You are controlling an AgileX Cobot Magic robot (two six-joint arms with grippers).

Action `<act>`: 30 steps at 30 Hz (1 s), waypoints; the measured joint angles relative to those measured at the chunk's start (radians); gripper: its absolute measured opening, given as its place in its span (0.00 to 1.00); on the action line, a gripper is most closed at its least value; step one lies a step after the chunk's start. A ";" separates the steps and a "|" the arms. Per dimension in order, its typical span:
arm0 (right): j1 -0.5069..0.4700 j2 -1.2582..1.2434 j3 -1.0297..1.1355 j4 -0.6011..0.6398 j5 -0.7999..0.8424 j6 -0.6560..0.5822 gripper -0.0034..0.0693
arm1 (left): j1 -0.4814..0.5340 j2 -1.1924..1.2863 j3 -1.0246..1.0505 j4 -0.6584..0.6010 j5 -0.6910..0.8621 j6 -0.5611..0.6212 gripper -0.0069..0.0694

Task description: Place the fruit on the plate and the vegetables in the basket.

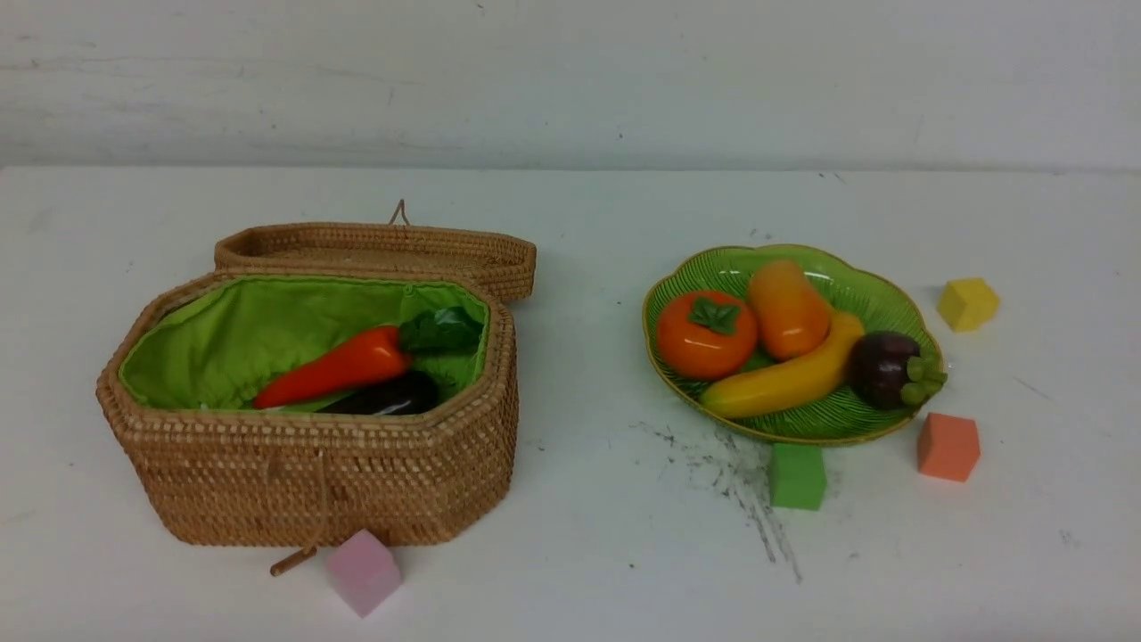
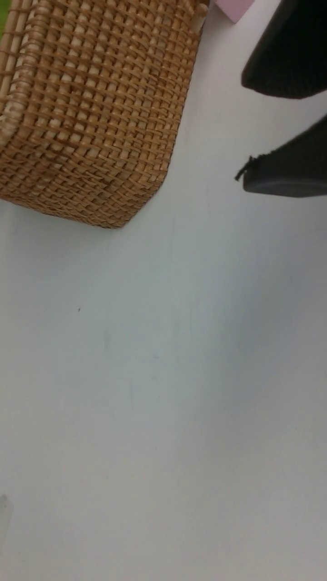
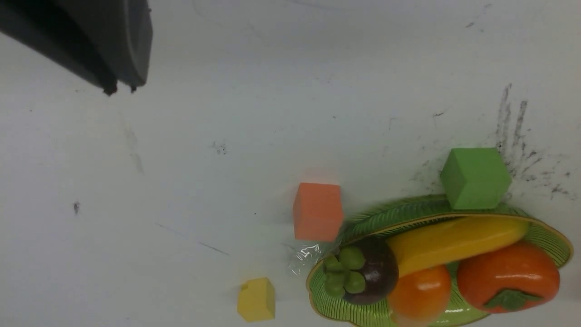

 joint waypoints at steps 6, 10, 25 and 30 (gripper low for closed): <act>0.000 0.000 0.000 0.000 0.000 0.000 0.12 | 0.000 0.000 0.000 0.000 0.000 0.000 0.40; 0.000 0.000 0.000 0.000 0.000 0.000 0.13 | 0.000 0.000 0.000 0.000 0.000 0.000 0.40; 0.000 0.000 0.000 0.000 0.000 0.000 0.16 | 0.000 0.000 0.000 0.000 0.000 0.000 0.40; 0.000 0.000 0.000 0.000 0.000 0.000 0.17 | 0.000 0.000 0.000 0.000 0.000 0.000 0.40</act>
